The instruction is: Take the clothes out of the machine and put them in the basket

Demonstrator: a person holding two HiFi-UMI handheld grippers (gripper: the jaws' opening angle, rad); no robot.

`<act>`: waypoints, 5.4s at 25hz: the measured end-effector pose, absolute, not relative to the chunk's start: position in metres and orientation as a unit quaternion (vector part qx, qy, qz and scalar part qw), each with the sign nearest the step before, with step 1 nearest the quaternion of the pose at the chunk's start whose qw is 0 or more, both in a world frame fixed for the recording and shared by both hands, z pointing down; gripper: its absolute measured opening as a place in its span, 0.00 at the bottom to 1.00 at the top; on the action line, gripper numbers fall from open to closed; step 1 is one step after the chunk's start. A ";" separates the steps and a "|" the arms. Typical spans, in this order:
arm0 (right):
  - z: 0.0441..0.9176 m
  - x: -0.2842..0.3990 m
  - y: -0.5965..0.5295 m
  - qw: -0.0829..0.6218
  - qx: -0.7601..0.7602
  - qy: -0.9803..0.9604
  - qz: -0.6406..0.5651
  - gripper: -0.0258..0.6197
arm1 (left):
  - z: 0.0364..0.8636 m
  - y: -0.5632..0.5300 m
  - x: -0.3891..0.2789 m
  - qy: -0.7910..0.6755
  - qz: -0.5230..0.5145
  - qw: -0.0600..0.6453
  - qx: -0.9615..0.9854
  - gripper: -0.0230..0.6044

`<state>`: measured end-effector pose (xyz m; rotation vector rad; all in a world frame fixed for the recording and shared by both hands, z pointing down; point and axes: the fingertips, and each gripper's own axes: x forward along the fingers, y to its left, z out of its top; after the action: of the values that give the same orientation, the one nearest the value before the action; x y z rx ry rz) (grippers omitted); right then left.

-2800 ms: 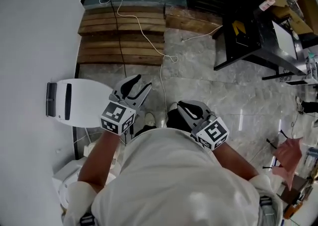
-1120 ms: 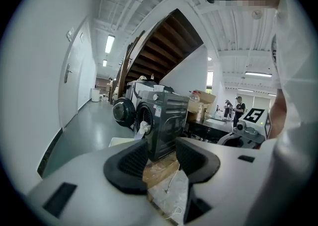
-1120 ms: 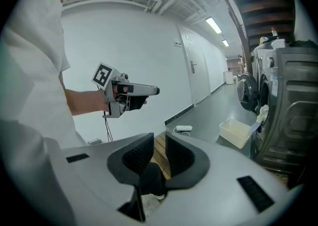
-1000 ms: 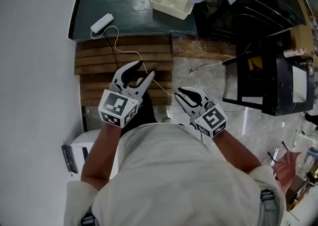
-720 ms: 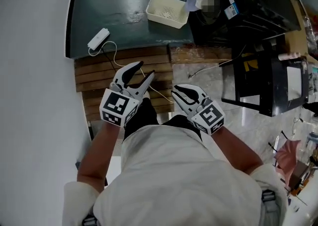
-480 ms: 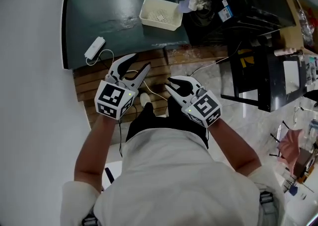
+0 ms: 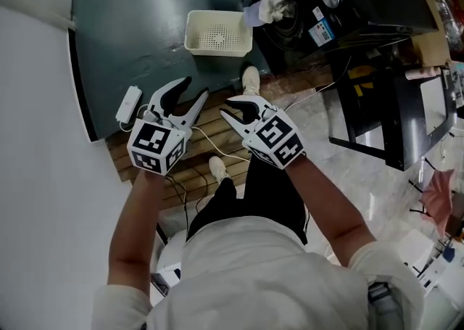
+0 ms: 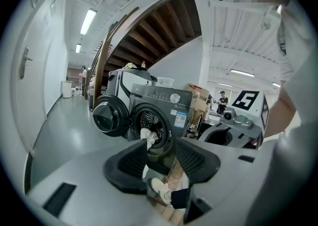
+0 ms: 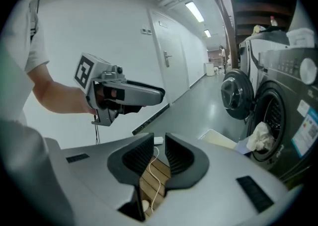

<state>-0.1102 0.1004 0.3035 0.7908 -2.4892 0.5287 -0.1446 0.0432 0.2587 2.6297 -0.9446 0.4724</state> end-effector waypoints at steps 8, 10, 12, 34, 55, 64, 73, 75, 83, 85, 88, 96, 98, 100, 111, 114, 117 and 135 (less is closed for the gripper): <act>0.421 -0.068 -0.031 0.276 0.305 -0.870 0.271 0.13 | 0.336 -0.096 -0.086 -0.309 0.171 0.151 0.923 0.34; 0.443 -0.063 -0.053 0.280 0.314 -0.865 0.272 0.13 | 0.354 -0.122 -0.072 -0.297 0.174 0.153 0.926 0.34; 0.469 -0.062 -0.069 0.287 0.315 -0.862 0.276 0.13 | 0.373 -0.144 -0.055 -0.283 0.180 0.155 0.929 0.36; 0.639 -0.016 -0.140 0.378 0.287 -0.828 0.299 0.13 | 0.553 -0.298 0.156 -0.152 0.257 0.150 0.943 0.67; 0.640 0.017 -0.160 0.378 0.277 -0.818 0.334 0.13 | 0.673 -0.352 0.247 -0.152 0.390 0.069 0.906 0.78; 0.645 0.028 -0.165 0.386 0.289 -0.806 0.343 0.13 | 0.684 -0.356 0.256 -0.185 0.384 0.061 0.903 0.57; 0.644 0.023 -0.163 0.386 0.291 -0.807 0.340 0.13 | 0.671 -0.352 0.233 -0.188 0.353 0.134 0.907 0.29; 0.643 0.019 -0.163 0.385 0.292 -0.808 0.337 0.13 | 0.661 -0.352 0.225 -0.182 0.342 0.138 0.912 0.28; 0.635 -0.006 -0.160 0.379 0.285 -0.819 0.324 0.13 | 0.599 -0.349 0.197 -0.174 0.281 0.159 0.930 0.27; 0.633 -0.011 -0.159 0.377 0.284 -0.822 0.319 0.13 | 0.580 -0.347 0.189 -0.174 0.264 0.163 0.935 0.27; 0.630 -0.018 -0.162 0.370 0.295 -0.824 0.312 0.13 | 0.552 -0.346 0.174 -0.179 0.240 0.163 0.940 0.27; 0.626 -0.047 -0.156 0.370 0.291 -0.831 0.297 0.13 | 0.459 -0.345 0.127 -0.208 0.159 0.153 0.953 0.27; 0.625 -0.054 -0.154 0.368 0.293 -0.832 0.295 0.13 | 0.435 -0.342 0.116 -0.212 0.143 0.145 0.956 0.27; 0.623 -0.062 -0.151 0.365 0.291 -0.835 0.292 0.13 | 0.411 -0.338 0.104 -0.216 0.130 0.138 0.958 0.27; 0.621 -0.098 -0.137 0.365 0.275 -0.846 0.276 0.13 | 0.299 -0.327 0.045 -0.227 0.089 0.096 0.965 0.27; 0.621 -0.109 -0.134 0.366 0.266 -0.850 0.269 0.13 | 0.276 -0.324 0.028 -0.231 0.091 0.076 0.966 0.27; 0.623 -0.115 -0.132 0.370 0.262 -0.850 0.267 0.13 | 0.256 -0.322 0.010 -0.236 0.090 0.067 0.965 0.27; 0.622 -0.139 -0.135 0.377 0.248 -0.854 0.259 0.13 | 0.342 -0.324 -0.083 -0.307 0.132 0.111 0.936 0.27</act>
<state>-0.1394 -0.1351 0.6218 0.6331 -2.1837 0.6630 -0.0828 -0.3244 0.3416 2.7481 -0.9017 0.3887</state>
